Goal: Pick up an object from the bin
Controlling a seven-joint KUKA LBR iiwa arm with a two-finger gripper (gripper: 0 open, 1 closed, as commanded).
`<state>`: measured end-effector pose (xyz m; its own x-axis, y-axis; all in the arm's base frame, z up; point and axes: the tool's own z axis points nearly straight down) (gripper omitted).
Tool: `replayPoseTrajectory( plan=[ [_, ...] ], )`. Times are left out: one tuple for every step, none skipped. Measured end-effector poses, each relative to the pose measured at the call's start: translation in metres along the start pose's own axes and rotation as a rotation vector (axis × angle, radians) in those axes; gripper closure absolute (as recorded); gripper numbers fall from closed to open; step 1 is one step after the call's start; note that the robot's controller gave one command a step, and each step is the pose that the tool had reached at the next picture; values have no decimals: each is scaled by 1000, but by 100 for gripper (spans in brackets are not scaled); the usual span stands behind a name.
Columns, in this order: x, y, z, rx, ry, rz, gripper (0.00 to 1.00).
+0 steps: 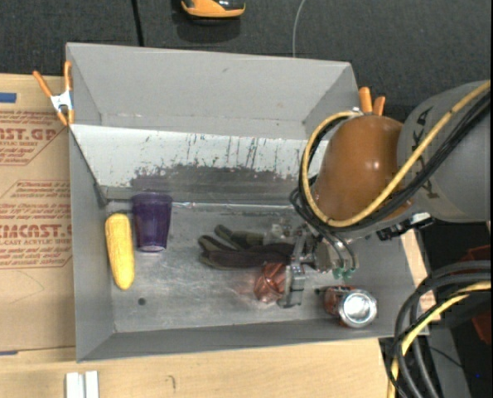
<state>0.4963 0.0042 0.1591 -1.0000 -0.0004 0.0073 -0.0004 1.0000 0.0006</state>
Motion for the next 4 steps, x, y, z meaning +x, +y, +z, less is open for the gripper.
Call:
replayPoseTrajectory(
  plan=[
    [-2,0,-4,0,-8,0,0],
    [-28,-8,89,-1,-10,57,100],
    [-28,-8,89,-1,-10,57,100],
    [-29,-27,-66,1,-11,42,100]
  ],
)
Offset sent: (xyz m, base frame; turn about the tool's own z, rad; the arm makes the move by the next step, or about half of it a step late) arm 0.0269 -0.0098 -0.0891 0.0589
